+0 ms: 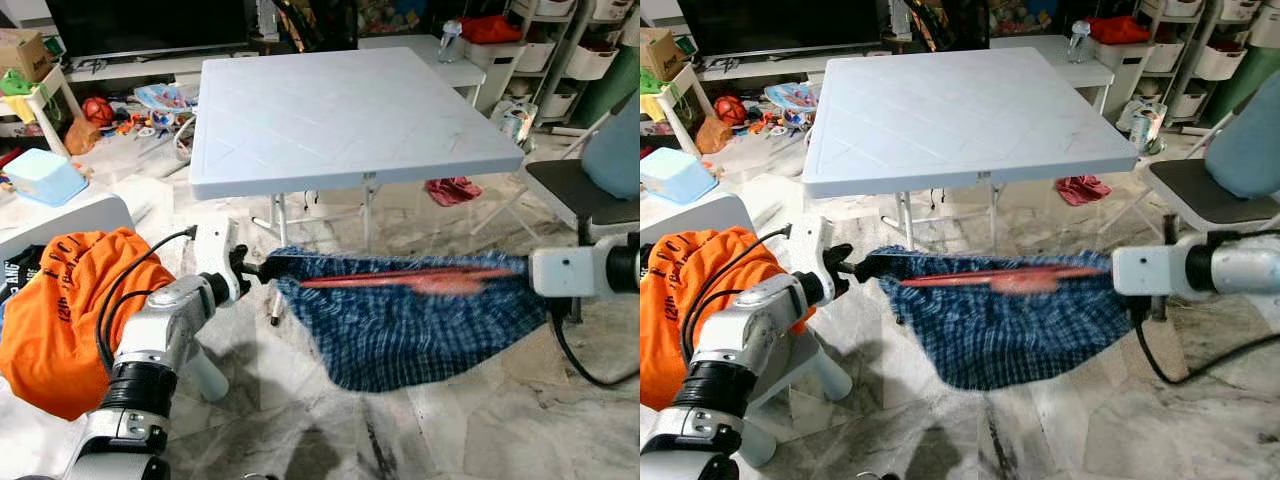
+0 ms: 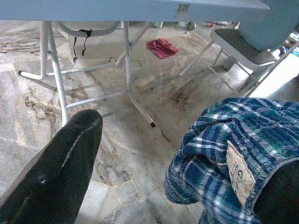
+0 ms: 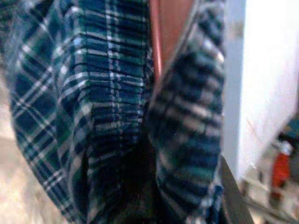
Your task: Hang hanger
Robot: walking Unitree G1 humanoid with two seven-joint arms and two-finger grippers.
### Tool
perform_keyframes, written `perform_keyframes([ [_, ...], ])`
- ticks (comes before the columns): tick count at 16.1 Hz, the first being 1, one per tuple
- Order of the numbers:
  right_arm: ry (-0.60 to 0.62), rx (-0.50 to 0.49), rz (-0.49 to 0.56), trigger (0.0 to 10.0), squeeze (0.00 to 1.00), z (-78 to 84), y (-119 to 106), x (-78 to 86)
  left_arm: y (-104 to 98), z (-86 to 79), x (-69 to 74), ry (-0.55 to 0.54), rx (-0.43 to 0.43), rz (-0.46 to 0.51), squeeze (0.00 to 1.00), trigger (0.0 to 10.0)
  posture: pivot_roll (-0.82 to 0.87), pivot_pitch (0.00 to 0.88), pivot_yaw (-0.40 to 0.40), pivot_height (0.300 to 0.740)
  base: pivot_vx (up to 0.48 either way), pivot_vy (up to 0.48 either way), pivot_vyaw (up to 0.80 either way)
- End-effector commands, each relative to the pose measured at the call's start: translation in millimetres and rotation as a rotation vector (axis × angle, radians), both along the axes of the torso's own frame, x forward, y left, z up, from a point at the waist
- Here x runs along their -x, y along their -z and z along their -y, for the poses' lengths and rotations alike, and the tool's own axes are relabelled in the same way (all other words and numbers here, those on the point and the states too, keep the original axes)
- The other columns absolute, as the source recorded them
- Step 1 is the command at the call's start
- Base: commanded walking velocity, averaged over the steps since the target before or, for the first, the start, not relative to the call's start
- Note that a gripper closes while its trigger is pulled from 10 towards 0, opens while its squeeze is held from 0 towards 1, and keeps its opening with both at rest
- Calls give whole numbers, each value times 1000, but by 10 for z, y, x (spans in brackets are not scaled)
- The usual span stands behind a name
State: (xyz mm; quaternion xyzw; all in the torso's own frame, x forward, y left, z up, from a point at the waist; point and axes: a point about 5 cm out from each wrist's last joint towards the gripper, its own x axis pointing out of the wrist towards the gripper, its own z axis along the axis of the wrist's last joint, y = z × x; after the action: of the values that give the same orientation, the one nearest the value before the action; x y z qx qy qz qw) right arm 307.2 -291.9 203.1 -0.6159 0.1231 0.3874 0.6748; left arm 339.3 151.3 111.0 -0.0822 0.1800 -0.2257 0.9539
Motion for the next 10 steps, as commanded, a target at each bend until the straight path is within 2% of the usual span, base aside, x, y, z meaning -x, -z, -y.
perform_keyframes([
  [1,68,13,30,10000,0,95,-66,-32,-39,-96,-8,-47,-34,16,0,10000,-167,0,28,740,0,0,0],
  [3,119,58,93,10000,0,62,-74,-127,-55,-79,-19,-51,-99,43,0,10000,-167,0,30,740,0,0,0],
  [4,134,41,116,10000,0,25,-78,-163,-63,-73,-25,-53,-119,55,0,10000,-167,0,30,740,0,0,0],
  [6,110,9,158,10000,0,-213,-12,-236,-108,-54,-56,-75,-175,97,0,10000,-171,0,30,740,0,0,0],
  [8,105,65,170,10000,0,-244,59,-238,-120,-61,-67,-99,-217,112,0,10000,-171,0,30,740,0,0,0],
  [9,154,-4,159,10000,0,-265,170,-252,-186,23,-68,-85,-220,161,0,10000,-159,0,24,740,0,0,0],
  [10,177,-13,181,10000,0,-225,166,-269,-173,33,-56,-86,-216,162,0,10000,-159,0,24,740,0,0,0],
])
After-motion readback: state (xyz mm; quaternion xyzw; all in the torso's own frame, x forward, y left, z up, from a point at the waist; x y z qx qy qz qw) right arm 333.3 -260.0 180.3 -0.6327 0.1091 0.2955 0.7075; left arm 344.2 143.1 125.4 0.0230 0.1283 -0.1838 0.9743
